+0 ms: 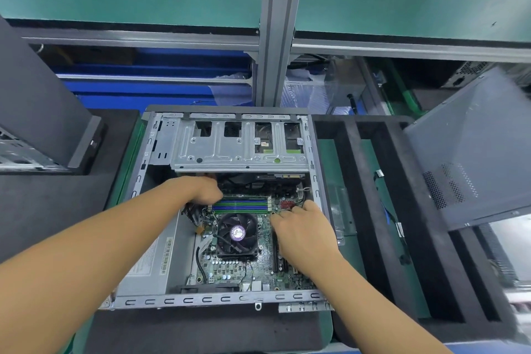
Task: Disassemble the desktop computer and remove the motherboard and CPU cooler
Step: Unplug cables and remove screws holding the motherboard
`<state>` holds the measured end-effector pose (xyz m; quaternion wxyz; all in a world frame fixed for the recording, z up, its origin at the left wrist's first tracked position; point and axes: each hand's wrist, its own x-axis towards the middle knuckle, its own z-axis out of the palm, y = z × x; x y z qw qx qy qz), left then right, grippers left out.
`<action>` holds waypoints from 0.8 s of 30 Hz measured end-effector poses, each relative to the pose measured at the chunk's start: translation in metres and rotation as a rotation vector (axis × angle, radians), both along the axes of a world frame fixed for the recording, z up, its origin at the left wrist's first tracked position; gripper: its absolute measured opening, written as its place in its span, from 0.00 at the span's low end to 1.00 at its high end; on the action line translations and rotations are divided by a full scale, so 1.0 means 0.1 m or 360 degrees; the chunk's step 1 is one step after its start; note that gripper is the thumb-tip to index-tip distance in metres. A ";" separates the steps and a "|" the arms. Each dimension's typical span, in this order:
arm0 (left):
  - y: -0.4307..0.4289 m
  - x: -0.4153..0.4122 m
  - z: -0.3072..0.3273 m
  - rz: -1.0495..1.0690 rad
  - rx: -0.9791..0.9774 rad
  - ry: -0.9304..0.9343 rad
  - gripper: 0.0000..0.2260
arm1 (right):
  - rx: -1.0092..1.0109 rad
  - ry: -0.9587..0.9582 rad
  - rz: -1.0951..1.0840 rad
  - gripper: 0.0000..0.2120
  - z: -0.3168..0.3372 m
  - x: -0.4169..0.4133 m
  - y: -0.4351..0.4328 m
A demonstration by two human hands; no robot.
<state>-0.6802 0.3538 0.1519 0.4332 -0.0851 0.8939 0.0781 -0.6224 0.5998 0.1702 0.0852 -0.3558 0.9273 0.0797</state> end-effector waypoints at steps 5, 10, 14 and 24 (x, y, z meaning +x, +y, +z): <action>0.05 0.08 0.20 -0.0029 -0.0008 0.0180 0.22 | -0.0278 -0.0131 -0.0018 0.09 0.06 0.00 0.02; 0.35 0.21 0.45 -0.0294 -0.0020 0.0299 0.19 | -0.0749 -0.0424 -0.0203 0.14 0.18 -0.06 0.06; 0.78 0.24 0.56 -0.0223 0.0490 0.0752 0.08 | -0.1155 -0.0543 -0.0438 0.11 0.26 -0.04 0.14; 1.53 0.39 0.60 -0.0051 0.0962 0.1196 0.08 | -0.1477 -0.0406 -0.0765 0.13 0.27 0.22 0.69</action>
